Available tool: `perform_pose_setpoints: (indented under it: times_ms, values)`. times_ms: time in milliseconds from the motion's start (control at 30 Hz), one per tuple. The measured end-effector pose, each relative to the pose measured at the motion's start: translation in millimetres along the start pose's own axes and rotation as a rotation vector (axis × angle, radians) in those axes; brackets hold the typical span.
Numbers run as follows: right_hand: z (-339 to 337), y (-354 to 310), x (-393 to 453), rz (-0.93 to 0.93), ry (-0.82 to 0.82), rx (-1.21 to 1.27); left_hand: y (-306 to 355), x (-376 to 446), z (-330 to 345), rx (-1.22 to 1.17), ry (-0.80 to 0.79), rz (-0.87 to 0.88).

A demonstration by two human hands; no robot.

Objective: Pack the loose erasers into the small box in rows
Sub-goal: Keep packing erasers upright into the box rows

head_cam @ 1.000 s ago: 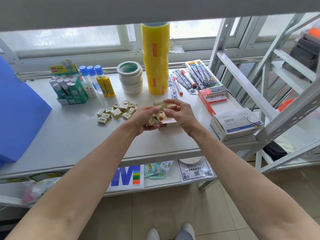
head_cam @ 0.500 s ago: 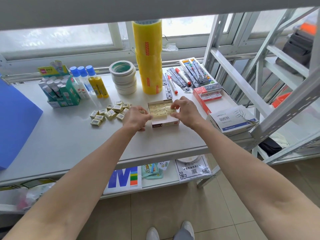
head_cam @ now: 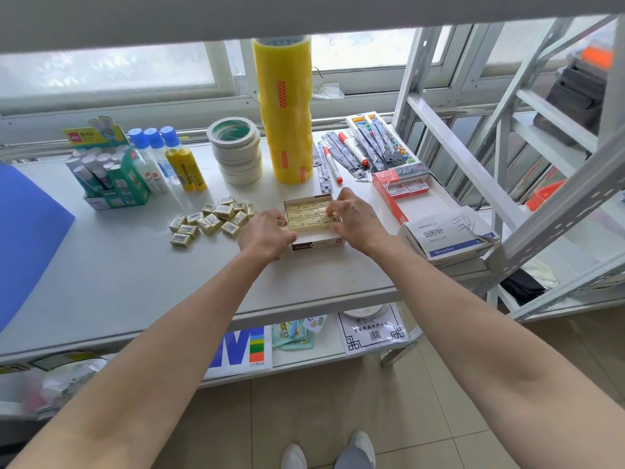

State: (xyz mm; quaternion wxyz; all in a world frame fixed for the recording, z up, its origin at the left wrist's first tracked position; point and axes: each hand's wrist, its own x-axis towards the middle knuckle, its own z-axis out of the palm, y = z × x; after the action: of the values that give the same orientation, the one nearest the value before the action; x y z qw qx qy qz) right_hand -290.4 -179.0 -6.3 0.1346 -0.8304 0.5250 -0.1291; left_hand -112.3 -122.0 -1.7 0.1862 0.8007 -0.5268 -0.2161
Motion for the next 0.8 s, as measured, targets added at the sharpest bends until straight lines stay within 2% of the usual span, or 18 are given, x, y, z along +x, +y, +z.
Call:
perform_pose_setpoints:
  times_ms: [400, 467, 567, 667, 733, 800]
  values:
    - [5, -6, -1, 0.009, 0.025, -0.024, -1, -3, -1, -0.067, -0.028, -0.016]
    - [1, -7, -2, 0.022, 0.044, -0.004, -4, -1, -2, -0.29, -0.069, -0.057]
    - [-2, -15, -4, 0.047, 0.108, 0.082, -8, -6, -14, -0.865, -0.152, -0.238]
    - [-2, -29, -3, 0.052, 0.11, 0.272, -17, -10, -24, -1.297, -0.312, -0.335]
    - [0, -41, -2, 0.032, 0.051, 0.445, -24, -12, -27, -1.463, -0.419, -0.34]
    - [1, -54, -4, -0.001, -0.01, 0.596, -28, -15, -29, -1.491, -0.471, -0.322]
